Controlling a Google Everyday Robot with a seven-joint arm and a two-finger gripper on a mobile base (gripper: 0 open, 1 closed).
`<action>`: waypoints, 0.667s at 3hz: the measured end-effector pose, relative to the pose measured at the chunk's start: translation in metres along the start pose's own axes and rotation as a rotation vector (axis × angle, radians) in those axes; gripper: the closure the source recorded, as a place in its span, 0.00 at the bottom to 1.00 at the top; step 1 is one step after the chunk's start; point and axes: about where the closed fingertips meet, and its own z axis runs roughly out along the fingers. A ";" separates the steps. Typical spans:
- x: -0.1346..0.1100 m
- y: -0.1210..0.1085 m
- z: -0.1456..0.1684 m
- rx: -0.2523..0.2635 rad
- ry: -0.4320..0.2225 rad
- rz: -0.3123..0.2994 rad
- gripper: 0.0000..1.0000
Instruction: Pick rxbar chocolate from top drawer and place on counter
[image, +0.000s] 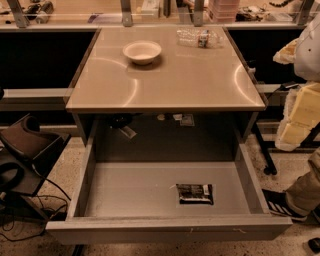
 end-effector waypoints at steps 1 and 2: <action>0.000 0.000 0.000 0.000 0.000 0.000 0.00; -0.002 0.000 0.033 -0.045 -0.028 0.006 0.00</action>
Offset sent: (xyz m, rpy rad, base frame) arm 0.0091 0.0016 -0.0241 0.0366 0.0317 0.0077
